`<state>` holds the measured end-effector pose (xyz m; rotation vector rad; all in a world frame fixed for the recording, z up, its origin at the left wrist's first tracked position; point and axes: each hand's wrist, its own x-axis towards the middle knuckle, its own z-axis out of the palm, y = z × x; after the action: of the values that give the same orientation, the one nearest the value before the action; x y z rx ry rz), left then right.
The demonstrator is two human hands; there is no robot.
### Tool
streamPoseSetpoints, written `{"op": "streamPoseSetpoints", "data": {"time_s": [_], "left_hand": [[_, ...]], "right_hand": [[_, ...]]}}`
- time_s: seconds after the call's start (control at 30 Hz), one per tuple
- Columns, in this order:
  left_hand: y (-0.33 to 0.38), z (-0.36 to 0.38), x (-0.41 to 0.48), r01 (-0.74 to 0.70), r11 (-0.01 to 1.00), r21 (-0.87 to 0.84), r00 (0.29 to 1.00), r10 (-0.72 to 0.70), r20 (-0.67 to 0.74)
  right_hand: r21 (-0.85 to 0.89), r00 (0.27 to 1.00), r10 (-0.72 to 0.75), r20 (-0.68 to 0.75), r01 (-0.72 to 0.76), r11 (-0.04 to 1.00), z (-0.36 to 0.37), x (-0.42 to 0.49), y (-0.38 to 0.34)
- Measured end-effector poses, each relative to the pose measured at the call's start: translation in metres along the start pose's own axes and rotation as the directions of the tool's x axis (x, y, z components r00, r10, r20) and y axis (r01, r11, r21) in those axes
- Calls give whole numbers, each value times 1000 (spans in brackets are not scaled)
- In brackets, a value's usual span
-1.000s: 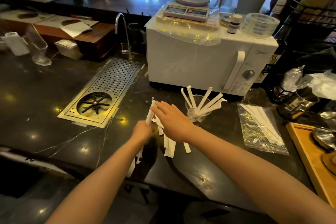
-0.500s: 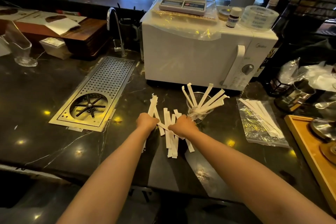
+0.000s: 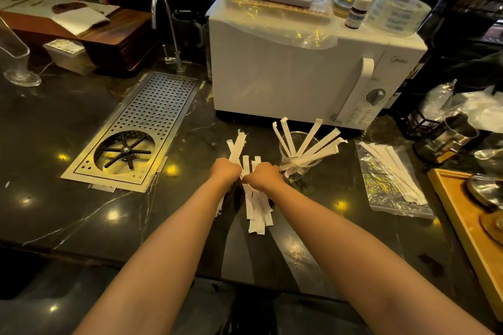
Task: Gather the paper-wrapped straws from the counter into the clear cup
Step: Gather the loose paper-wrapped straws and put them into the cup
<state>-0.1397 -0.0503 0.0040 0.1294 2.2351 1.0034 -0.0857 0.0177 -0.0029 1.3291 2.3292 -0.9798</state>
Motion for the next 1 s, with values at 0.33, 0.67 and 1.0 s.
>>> {"op": "streamPoseSetpoints", "data": {"time_s": [0.33,0.67,1.0], "left_hand": [[2,-1,-1,-7,998,-55,997,12,82],[-3,2,4,-12,994,-105,991,26,131],[-7,4,7,14,995,-102,989,2,149]], "right_hand": [[-86,998,-56,-25,53,995,6,2,-11],[-149,979,-188,-80,175,973,7,-10,-10],[-186,957,-270,-109,247,951,4,-14,-6]]}}
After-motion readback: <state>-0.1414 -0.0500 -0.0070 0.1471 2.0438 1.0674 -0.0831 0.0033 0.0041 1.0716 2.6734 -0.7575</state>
